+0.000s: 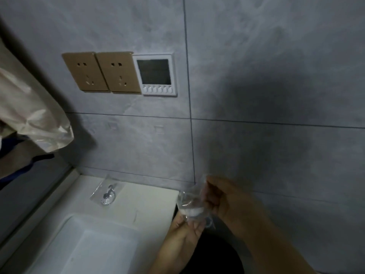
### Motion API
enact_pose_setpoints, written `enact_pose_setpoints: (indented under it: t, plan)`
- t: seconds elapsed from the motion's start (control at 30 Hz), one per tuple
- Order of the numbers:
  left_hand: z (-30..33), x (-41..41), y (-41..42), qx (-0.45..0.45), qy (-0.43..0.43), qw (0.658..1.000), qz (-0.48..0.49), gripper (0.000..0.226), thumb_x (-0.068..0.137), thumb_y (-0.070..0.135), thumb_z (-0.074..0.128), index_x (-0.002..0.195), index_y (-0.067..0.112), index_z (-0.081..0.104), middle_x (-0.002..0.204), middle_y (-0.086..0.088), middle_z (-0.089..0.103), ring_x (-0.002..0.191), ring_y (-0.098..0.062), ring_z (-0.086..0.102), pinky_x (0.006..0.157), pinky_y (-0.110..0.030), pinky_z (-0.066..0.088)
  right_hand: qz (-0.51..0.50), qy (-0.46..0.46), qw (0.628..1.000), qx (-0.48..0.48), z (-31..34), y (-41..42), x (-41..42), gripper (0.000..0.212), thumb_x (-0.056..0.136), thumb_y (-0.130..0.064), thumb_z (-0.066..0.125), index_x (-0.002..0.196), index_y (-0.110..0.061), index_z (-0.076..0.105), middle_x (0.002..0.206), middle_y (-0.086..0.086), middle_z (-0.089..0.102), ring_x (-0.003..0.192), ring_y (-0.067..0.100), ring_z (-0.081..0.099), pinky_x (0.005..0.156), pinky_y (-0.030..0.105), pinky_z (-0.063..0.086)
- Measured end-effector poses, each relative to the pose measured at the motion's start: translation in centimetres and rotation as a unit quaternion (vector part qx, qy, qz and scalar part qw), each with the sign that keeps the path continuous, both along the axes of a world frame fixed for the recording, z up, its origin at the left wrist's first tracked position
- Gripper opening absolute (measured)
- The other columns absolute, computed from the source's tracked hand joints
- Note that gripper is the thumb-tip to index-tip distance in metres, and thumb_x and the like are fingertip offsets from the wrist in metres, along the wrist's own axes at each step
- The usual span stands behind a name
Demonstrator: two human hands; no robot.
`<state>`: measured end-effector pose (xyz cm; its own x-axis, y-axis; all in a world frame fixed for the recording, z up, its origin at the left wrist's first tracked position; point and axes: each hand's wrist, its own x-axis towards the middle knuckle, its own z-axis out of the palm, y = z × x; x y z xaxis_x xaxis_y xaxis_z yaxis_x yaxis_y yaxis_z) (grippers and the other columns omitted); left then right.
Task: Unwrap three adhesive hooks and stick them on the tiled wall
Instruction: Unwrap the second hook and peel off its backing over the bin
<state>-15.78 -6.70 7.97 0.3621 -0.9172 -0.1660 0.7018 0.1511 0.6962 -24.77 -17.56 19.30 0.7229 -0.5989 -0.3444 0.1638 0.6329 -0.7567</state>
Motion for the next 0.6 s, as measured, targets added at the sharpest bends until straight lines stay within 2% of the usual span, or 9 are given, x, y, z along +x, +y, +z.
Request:
enact_pose_setpoints:
  t: [0.07,0.1,0.17,0.2,0.27,0.33,0.43,0.53,0.6]
  plan:
    - [0.6,-0.9,-0.3,-0.031,0.015,0.999,-0.024,0.054,0.076,0.015,0.078,0.124,-0.001,0.058,0.118,-0.023,0.062,0.104,-0.030,0.062,0.091,-0.035,0.052,-0.013,-0.010,0.998,0.054,-0.1,-0.3,-1.3,0.015,0.071,-0.018,0.064,0.057,-0.014,0.066,0.055,0.005,0.065,0.044,0.012,0.060,0.042,0.024,0.049]
    - [0.8,-1.4,-0.5,-0.025,0.019,0.999,-0.026,0.055,0.079,0.014,0.075,0.127,-0.003,0.054,0.121,-0.025,0.061,0.105,-0.029,0.062,0.091,-0.035,0.051,-0.022,-0.012,0.997,0.070,-0.2,-0.5,-2.1,0.012,0.070,-0.019,0.065,0.060,-0.013,0.066,0.055,0.005,0.065,0.045,0.013,0.060,0.042,0.024,0.050]
    - [1.1,-2.1,-1.0,0.011,0.029,0.999,-0.014,0.073,0.072,0.014,0.081,0.133,-0.005,0.046,0.131,-0.027,0.055,0.105,-0.029,0.062,0.086,-0.034,0.053,-0.033,-0.009,0.997,0.075,-0.4,-0.9,-3.6,0.012,0.068,-0.021,0.067,0.062,-0.011,0.064,0.055,0.006,0.064,0.043,0.014,0.059,0.043,0.023,0.050]
    - [1.3,-2.5,-1.1,0.015,0.048,0.999,-0.012,0.074,0.069,0.014,0.083,0.132,-0.001,0.049,0.131,-0.026,0.057,0.102,-0.028,0.064,0.080,-0.032,0.055,-0.035,-0.004,0.997,0.070,-0.4,-1.1,-4.2,0.014,0.067,-0.023,0.067,0.062,-0.011,0.063,0.055,0.006,0.062,0.043,0.014,0.058,0.043,0.023,0.049]
    - [1.6,-3.2,-1.4,0.022,0.050,0.998,-0.019,0.060,0.072,0.011,0.080,0.127,0.003,0.057,0.121,-0.026,0.064,0.091,-0.026,0.070,0.070,-0.029,0.058,-0.025,0.013,0.999,0.044,-0.2,-1.5,-5.8,0.016,0.066,-0.025,0.069,0.059,-0.013,0.063,0.053,0.005,0.061,0.043,0.013,0.057,0.043,0.023,0.048]
    - [2.0,-3.8,-1.7,0.029,0.033,0.999,-0.029,0.038,0.082,0.008,0.063,0.120,0.004,0.063,0.114,-0.028,0.067,0.086,-0.030,0.072,0.068,-0.031,0.059,-0.007,0.032,0.999,0.006,0.1,-1.8,-7.4,0.014,0.061,-0.025,0.071,0.060,-0.014,0.063,0.053,0.004,0.062,0.044,0.012,0.057,0.043,0.022,0.049]
    - [2.3,-4.5,-2.0,0.047,-0.007,0.999,-0.021,0.039,0.082,0.009,0.054,0.119,0.003,0.062,0.113,-0.026,0.067,0.086,-0.031,0.070,0.071,-0.033,0.060,-0.010,0.036,0.999,-0.020,0.4,-2.2,-9.4,0.016,0.054,-0.017,0.073,0.064,-0.014,0.061,0.054,0.003,0.064,0.044,0.010,0.057,0.042,0.021,0.049]
    - [3.4,-5.6,-2.3,0.053,-0.008,0.999,-0.010,0.040,0.082,0.011,0.053,0.120,0.000,0.059,0.118,-0.023,0.062,0.096,-0.032,0.064,0.074,-0.035,0.059,-0.010,0.047,0.998,-0.035,0.4,-2.7,-11.5,0.015,0.070,-0.004,0.072,0.071,-0.013,0.060,0.056,0.001,0.066,0.042,0.008,0.057,0.042,0.019,0.048]
    - [4.3,-6.1,-2.1,0.041,-0.006,0.999,-0.019,0.038,0.084,0.013,0.052,0.118,0.001,0.063,0.119,-0.021,0.067,0.101,-0.031,0.069,0.072,-0.034,0.060,0.001,0.061,0.997,-0.055,0.3,-3.2,-12.6,0.014,0.076,-0.001,0.070,0.074,-0.013,0.063,0.058,-0.001,0.066,0.044,0.006,0.056,0.044,0.018,0.047]
